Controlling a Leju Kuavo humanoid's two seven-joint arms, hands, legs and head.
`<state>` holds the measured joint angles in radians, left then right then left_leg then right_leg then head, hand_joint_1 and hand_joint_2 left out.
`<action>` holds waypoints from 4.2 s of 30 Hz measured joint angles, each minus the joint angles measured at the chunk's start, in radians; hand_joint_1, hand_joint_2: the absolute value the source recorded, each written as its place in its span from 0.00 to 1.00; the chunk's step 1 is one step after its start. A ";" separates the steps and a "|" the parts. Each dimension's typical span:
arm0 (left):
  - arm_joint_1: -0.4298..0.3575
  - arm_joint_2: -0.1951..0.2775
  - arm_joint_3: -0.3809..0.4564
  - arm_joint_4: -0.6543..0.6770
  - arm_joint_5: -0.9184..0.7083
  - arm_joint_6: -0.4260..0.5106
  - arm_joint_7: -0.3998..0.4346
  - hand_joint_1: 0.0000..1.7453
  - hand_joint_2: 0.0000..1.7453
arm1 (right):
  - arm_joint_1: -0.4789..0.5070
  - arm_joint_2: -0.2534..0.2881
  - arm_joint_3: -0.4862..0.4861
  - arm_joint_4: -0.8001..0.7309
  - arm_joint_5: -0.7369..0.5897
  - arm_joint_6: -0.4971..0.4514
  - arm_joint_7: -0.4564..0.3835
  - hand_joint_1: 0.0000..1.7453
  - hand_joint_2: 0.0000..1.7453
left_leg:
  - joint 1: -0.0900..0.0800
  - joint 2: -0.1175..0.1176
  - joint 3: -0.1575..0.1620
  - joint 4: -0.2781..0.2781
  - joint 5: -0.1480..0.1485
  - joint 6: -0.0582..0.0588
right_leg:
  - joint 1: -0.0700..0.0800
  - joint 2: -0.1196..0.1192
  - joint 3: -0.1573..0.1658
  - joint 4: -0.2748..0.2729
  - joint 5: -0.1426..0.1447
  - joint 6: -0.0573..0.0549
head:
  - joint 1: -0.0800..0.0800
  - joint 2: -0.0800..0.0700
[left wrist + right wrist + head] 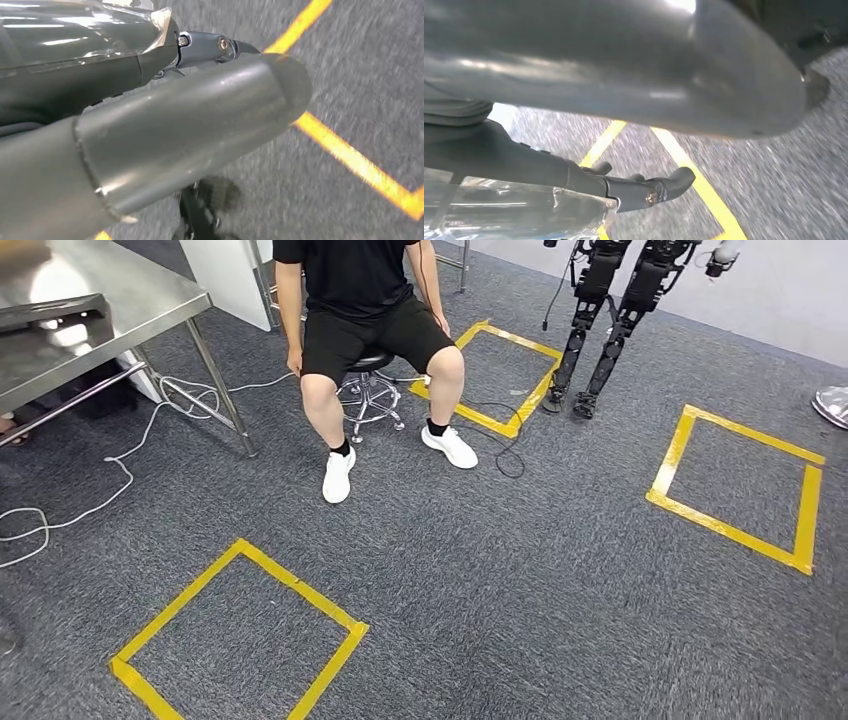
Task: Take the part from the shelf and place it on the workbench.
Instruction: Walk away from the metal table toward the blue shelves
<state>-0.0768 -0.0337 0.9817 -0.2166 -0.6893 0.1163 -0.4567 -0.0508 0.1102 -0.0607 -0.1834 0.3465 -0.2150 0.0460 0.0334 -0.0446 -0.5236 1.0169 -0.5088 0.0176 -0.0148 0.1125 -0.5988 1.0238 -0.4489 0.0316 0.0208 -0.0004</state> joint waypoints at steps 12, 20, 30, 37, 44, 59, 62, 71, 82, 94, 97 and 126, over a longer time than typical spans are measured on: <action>0.005 0.003 0.030 0.004 0.019 0.070 -0.006 0.00 0.00 | -0.009 0.013 0.010 0.000 -0.005 0.021 -0.012 0.00 0.00 | -0.011 0.164 0.004 -0.009 0.005 -0.007 | -0.002 -0.191 0.049 -0.008 -0.037 0.017 | 0.005 0.000; 0.007 -0.036 0.048 0.007 0.017 0.083 -0.030 0.00 0.00 | -0.008 -0.007 0.007 0.000 -0.013 0.070 -0.024 0.00 0.00 | -0.001 0.055 -0.084 0.213 -0.132 -0.030 | -0.004 -0.098 0.043 -0.019 -0.020 -0.037 | -0.012 0.000; -0.077 -0.120 -0.148 0.016 -0.286 -0.050 0.057 0.00 0.00 | 0.010 -0.047 -0.182 0.001 -0.256 -0.023 0.012 0.00 0.00 | 0.005 -0.022 -0.023 0.026 -0.008 -0.006 | 0.003 0.012 0.003 0.004 -0.010 -0.001 | -0.009 0.000; -0.109 -0.122 -0.213 0.011 -0.294 -0.067 0.070 0.00 0.00 | 0.024 -0.015 -0.241 0.003 -0.262 -0.044 0.016 0.00 0.00 | -0.004 0.093 -0.017 0.006 0.005 0.023 | -0.007 -0.101 -0.145 0.289 -0.119 0.004 | -0.006 0.000; -0.130 -0.113 -0.212 0.008 -0.207 -0.048 0.100 0.00 0.00 | 0.015 -0.009 -0.236 0.003 -0.176 -0.012 -0.005 0.00 0.00 | -0.011 0.172 0.000 0.005 -0.012 -0.016 | -0.006 -0.171 0.013 0.009 -0.021 0.008 | -0.007 0.000; -0.009 -0.059 -0.010 0.008 -0.023 0.002 -0.059 0.00 0.00 | -0.021 -0.044 -0.103 0.001 -0.028 0.073 -0.068 0.00 0.00 | -0.011 -0.029 -0.036 0.029 -0.002 0.000 | 0.012 0.008 0.010 0.006 -0.009 -0.029 | -0.013 0.000; -0.010 -0.059 -0.003 0.009 -0.029 0.003 -0.060 0.00 0.00 | -0.025 -0.049 -0.099 0.001 -0.026 0.075 -0.069 0.00 0.00 | -0.016 0.007 -0.028 0.012 0.010 0.018 | 0.009 -0.005 -0.007 0.016 -0.010 -0.016 | -0.013 0.000; -0.001 -0.052 -0.004 0.009 -0.080 0.001 -0.078 0.00 0.00 | -0.016 -0.057 -0.099 0.000 -0.041 0.070 -0.081 0.00 0.00 | -0.021 0.133 -0.021 0.002 0.010 0.025 | -0.014 -0.146 -0.037 0.110 -0.062 0.017 | -0.003 0.000; 0.000 -0.047 -0.006 0.010 -0.089 0.001 -0.074 0.00 0.00 | -0.016 -0.061 -0.100 0.000 -0.041 0.068 -0.082 0.00 0.00 | -0.009 0.047 -0.116 0.272 -0.158 -0.022 | -0.007 -0.089 0.025 -0.005 -0.017 -0.040 | -0.016 0.000; 0.003 -0.047 -0.006 0.011 -0.077 -0.031 -0.065 0.00 0.00 | -0.012 -0.063 -0.101 0.000 -0.036 0.067 -0.082 0.00 0.00 | -0.009 0.019 -0.016 0.007 0.006 0.022 | 0.003 -0.036 -0.026 0.061 -0.043 -0.006 | -0.011 0.000; 0.008 -0.048 -0.006 0.011 -0.072 -0.042 -0.070 0.00 0.00 | -0.016 -0.062 -0.101 0.000 -0.039 0.067 -0.086 0.00 0.00 | -0.016 0.068 -0.016 0.005 0.006 0.029 | 0.002 -0.097 -0.117 0.246 -0.126 -0.014 | -0.006 0.000; -0.007 -0.050 -0.006 0.012 -0.083 -0.041 -0.075 0.00 0.00 | -0.014 -0.066 -0.117 -0.001 -0.040 0.055 -0.084 0.00 0.00 | -0.017 0.034 -0.006 -0.019 0.024 0.033 | 0.014 -0.049 -0.041 0.082 -0.045 -0.026 | -0.004 0.000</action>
<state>-0.0842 -0.0834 0.9754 -0.2049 -0.7720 0.0755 -0.5320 -0.0649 0.0443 -0.1781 -0.1841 0.3063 -0.1602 -0.0376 0.0161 -0.0107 -0.5292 0.9978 -0.4843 0.0509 -0.0008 0.0633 -0.6403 1.1056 -0.4938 0.0059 0.0165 -0.0004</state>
